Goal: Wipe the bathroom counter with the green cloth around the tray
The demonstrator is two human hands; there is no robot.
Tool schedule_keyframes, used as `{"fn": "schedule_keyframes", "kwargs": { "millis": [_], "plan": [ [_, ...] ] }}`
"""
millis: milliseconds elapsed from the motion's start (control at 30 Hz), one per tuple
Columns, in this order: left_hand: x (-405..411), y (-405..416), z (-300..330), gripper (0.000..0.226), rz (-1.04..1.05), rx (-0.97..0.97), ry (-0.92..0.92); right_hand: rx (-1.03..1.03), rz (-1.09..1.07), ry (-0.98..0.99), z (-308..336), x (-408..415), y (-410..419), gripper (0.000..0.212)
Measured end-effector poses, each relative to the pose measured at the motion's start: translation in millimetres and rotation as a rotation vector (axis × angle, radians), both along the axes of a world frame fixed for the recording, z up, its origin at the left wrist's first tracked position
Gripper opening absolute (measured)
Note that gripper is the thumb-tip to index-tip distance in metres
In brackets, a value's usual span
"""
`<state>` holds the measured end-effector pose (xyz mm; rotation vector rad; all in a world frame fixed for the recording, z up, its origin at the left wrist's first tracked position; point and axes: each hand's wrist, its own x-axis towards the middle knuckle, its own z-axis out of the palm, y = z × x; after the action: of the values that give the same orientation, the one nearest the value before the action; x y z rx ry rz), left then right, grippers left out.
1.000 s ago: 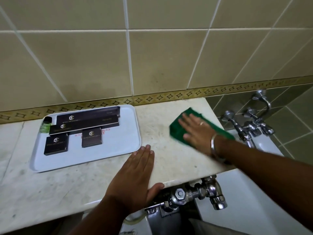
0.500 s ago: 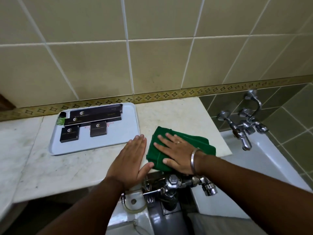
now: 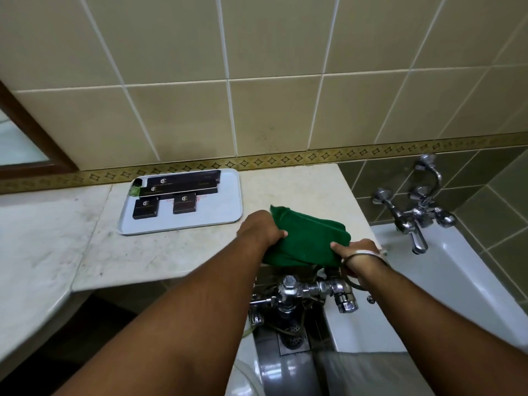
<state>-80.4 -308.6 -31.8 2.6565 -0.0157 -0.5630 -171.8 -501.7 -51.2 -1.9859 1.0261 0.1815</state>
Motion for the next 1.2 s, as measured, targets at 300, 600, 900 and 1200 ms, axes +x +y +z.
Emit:
{"fn": "schedule_keyframes", "kwargs": {
  "millis": [300,600,900,1200],
  "plan": [
    [-44.9,91.1,30.5,0.012,0.239,-0.698,0.109,0.343,-0.003,-0.313,66.2,-3.5,52.5,0.028],
    [-152.3,389.0,142.8,0.01,0.567,-0.871,-0.123,0.661,0.403,-0.19,157.1,7.2,327.3,0.01],
    [-272.0,646.4,117.6,0.03,1.019,-0.671,-0.28,0.7,0.803,-0.069,100.8,-51.5,618.4,0.028],
    [-306.9,712.2,39.9,0.029,1.235,-0.553,-0.244,0.303,1.039,-0.008,43.8,-52.9,715.8,0.022]
  ]
}}
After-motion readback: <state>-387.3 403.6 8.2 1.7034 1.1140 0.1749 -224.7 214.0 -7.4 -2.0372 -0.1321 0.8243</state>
